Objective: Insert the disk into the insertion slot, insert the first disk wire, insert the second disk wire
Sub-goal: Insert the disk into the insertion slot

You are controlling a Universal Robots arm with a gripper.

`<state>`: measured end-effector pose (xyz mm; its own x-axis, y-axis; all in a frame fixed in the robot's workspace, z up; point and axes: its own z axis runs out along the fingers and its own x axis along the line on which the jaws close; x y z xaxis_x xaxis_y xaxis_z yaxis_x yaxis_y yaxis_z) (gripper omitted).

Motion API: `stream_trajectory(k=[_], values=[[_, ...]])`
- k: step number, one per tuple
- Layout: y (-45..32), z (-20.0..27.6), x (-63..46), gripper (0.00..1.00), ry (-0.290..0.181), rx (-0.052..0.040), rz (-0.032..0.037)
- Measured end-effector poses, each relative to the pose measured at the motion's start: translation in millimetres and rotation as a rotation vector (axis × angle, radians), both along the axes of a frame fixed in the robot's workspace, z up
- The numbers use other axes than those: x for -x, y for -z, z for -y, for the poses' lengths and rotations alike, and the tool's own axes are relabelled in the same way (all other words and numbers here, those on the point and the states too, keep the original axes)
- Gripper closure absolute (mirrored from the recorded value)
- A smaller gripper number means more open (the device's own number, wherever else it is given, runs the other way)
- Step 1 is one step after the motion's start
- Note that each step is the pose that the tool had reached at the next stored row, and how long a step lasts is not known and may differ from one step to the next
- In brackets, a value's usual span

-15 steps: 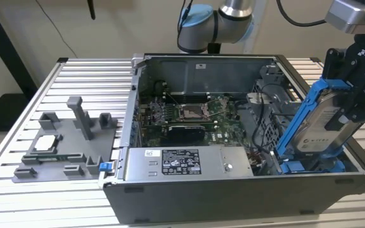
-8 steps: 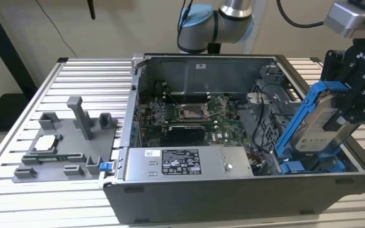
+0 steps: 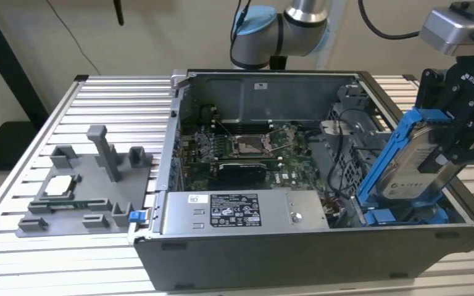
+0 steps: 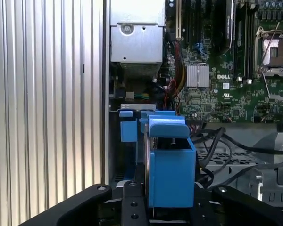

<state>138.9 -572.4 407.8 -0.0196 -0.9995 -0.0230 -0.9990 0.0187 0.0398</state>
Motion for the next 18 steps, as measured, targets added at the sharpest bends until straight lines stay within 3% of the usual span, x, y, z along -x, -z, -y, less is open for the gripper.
stream_trajectory(k=[11, 18], values=[[8.2, 0.0, -0.8, 1.0, 0.0, -0.0023, 0.0], [18.5, 0.0, -1.0, 1.0, 0.0, -0.0039, 0.0]])
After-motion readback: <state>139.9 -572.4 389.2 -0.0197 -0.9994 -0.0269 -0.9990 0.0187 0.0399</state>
